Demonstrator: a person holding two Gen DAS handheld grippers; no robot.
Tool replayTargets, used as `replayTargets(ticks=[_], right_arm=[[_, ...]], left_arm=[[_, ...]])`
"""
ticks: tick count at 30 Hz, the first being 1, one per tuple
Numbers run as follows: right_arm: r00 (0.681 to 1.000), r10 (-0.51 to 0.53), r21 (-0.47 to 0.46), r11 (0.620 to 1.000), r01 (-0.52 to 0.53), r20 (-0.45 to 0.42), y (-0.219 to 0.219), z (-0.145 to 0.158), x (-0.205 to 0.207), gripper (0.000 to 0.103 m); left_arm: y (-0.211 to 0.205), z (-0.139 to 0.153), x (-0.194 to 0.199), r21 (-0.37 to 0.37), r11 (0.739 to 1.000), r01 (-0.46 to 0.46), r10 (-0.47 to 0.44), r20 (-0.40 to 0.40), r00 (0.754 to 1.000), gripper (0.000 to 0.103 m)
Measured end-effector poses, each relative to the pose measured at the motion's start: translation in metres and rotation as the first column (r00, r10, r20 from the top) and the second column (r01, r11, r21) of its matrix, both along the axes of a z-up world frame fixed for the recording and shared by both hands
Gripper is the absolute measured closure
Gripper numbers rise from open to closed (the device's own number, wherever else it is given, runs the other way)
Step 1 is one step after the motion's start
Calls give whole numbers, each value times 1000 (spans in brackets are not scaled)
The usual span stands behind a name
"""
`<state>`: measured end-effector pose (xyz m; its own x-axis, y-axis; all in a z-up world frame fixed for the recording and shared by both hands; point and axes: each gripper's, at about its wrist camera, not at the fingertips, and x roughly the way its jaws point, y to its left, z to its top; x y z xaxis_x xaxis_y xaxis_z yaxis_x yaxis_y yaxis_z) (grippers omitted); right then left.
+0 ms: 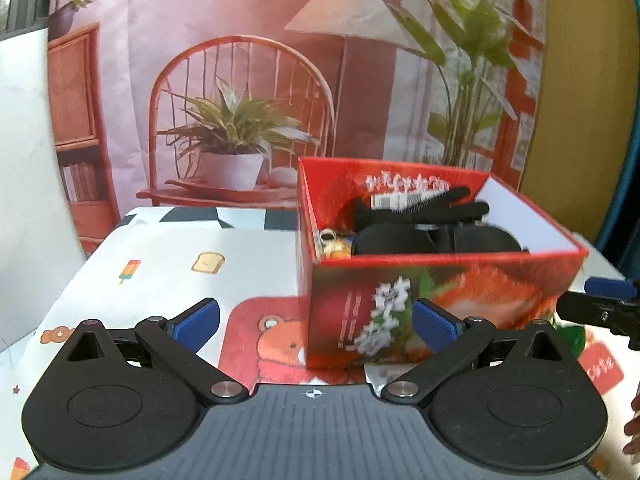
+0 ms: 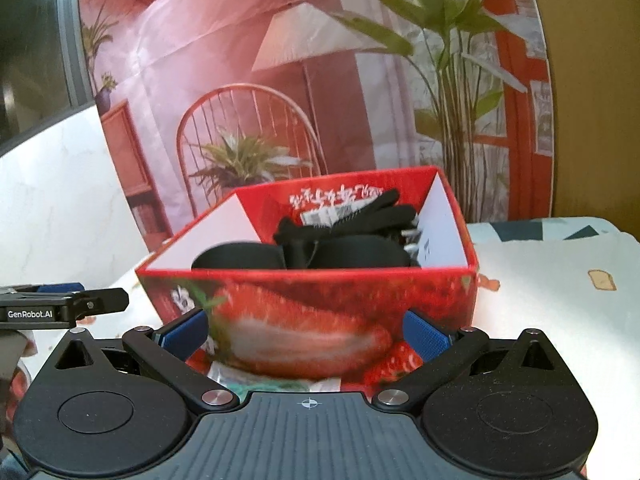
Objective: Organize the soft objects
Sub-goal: 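Open both grippers to release the gloves into the box, then move both open grippers down to the white cloth bundle and close on it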
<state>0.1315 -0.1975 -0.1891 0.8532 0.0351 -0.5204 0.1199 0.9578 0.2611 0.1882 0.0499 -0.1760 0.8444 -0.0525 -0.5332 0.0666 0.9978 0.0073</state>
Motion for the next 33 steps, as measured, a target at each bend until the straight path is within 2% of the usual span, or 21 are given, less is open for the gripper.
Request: replayTargets(ticks=[6,15,19,24,30,33], right_arm=[[999,-15,-7,1000,15,-49,5,-17,-11,0],[989,-62,-105,993,48,-135,13,-44,-33,0],[982,-79,-84,994,65,-172,10,-53,-39,0],[981,-90,-87,993,76,-173,10,-56,-49,0],[977,-75,-69,996,62,-198,9,-61,-60,1],[977,-66,-63,997,54,-203,11,-63,-62,1]], left_arm=[[5,-10,-6,-21,1000,17,-17,-41,999,0],[8,-26,-16,-12,998,57,-58,-87,994,0],[9,-34,-16,-40,996,80,-85,-119,989,0],[10,-44,-13,-55,993,102,-109,-136,985,1],[20,-60,6,-92,993,79,-94,-178,979,8],[20,-69,15,-86,993,75,-91,-204,975,15]])
